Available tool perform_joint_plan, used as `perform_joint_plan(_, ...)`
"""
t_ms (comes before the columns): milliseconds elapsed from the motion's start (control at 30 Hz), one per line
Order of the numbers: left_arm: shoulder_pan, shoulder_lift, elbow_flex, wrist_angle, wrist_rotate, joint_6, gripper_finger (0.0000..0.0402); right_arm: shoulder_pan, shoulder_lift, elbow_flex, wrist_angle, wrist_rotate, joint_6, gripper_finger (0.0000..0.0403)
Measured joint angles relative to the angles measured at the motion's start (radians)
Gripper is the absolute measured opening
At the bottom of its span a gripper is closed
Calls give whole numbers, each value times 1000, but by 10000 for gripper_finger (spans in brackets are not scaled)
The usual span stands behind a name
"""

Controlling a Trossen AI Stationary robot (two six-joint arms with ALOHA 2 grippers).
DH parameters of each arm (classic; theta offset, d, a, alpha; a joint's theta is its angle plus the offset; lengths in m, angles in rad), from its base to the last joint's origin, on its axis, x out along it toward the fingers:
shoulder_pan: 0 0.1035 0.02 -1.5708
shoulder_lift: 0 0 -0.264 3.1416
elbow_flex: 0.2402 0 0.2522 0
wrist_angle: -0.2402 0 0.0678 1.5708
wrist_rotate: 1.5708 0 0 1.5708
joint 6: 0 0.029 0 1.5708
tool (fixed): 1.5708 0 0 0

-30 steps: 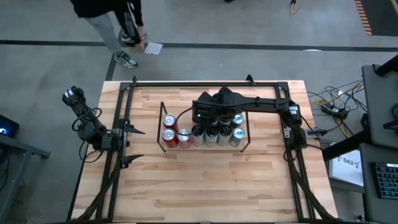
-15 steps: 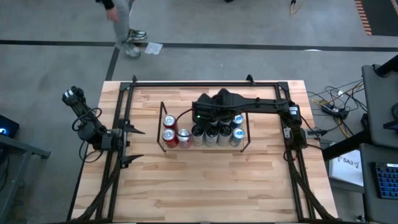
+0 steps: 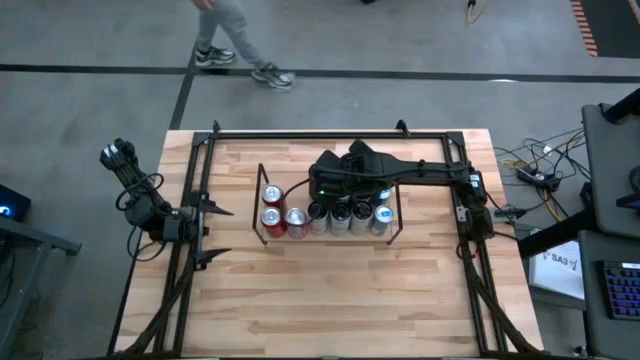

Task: Place canned beverage on shelf
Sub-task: Return to Home Position

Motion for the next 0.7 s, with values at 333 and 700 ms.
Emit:
perform_joint_plan(333, 0, 0, 0, 0, 0, 0, 361, 23, -2, 1, -1, 16, 0, 13)
perform_joint_plan(700, 0, 0, 0, 0, 0, 0, 361, 41, -2, 1, 0, 19, -35, 13)
